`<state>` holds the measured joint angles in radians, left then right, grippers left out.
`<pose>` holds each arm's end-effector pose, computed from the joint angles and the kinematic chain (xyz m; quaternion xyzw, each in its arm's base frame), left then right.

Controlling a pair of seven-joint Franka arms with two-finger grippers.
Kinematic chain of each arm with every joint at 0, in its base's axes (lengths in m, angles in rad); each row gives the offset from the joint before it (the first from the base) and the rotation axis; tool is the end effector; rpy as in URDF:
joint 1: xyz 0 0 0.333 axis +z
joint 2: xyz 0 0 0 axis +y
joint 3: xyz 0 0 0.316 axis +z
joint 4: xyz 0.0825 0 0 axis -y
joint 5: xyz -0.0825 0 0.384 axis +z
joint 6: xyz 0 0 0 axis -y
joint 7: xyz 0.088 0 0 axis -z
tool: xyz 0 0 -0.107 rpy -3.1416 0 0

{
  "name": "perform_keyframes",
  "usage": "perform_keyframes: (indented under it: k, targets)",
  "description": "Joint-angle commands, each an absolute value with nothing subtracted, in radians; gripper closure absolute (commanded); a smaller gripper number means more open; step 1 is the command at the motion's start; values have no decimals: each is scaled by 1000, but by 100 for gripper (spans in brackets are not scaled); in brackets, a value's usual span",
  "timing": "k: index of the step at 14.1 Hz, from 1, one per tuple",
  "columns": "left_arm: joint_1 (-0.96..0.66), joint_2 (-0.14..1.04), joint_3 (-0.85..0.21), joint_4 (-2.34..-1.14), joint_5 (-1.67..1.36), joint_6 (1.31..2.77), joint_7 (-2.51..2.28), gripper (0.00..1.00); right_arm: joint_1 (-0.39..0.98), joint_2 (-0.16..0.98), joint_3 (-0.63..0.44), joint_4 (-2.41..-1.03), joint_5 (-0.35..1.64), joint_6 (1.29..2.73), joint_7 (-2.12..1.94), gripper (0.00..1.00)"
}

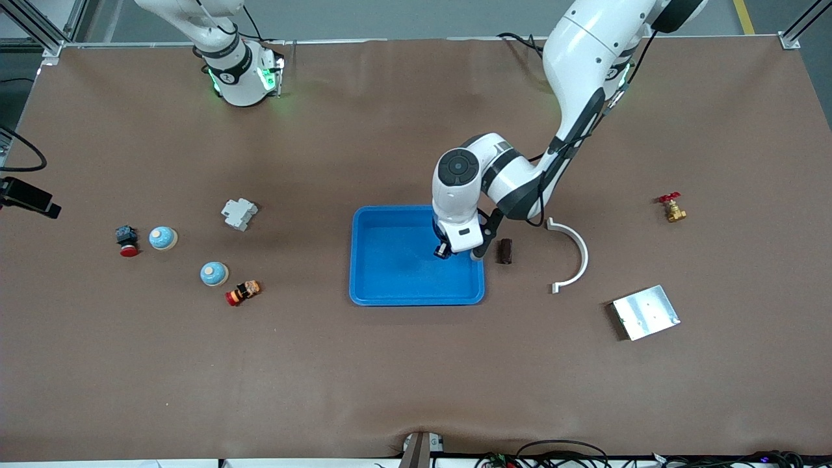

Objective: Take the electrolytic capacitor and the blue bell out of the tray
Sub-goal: 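Lift the second capacitor out of the tray with the left gripper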

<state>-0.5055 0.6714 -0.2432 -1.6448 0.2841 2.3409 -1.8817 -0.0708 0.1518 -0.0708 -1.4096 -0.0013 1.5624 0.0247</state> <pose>0.5236 -0.4523 0.2354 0.8783 0.4765 0.0352 0.0175 0.5950 -0.0815 0.6123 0.9966 -0.0827 0.0003 0.0060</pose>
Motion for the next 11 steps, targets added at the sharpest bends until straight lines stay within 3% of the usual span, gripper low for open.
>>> perform_keyframes:
  k: [1, 8, 11]
  targets:
    - [-483, 653, -239, -1640, 299, 2316, -1726, 100, -48, 133, -97, -1428, -3, 1571, 32, 0]
    - [-447, 606, -244, -1674, 330, 2279, -1438, 100, -41, 133, -97, -1428, 0, 1575, 34, 0]
    - [-376, 536, -261, -1750, 325, 2281, -1159, 100, -40, 133, -97, -1428, 2, 1574, 34, 0]
